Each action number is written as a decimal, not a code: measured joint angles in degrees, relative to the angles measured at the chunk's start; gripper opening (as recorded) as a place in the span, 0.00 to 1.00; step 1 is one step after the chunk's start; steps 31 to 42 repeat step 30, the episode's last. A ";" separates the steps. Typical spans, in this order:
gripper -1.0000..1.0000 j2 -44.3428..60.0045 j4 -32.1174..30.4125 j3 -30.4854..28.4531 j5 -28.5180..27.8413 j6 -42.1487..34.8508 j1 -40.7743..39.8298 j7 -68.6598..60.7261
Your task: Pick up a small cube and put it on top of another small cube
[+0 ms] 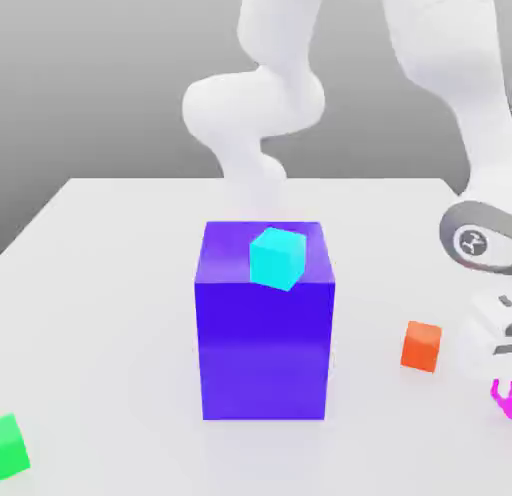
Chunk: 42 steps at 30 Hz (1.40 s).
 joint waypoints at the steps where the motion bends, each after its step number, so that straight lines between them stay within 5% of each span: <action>1: 0.00 -0.52 0.12 -0.65 0.82 -0.63 -1.94 -2.19; 22: 0.00 -4.85 2.88 -18.76 12.93 -7.21 -43.20 -46.90; 26: 0.00 1.00 5.58 -21.33 16.36 -3.89 -51.38 -55.96; 27: 1.00 2.93 6.09 -21.29 17.00 -2.48 -52.58 -57.14; 42: 1.00 2.93 6.09 -21.29 17.00 -2.48 -52.58 -57.14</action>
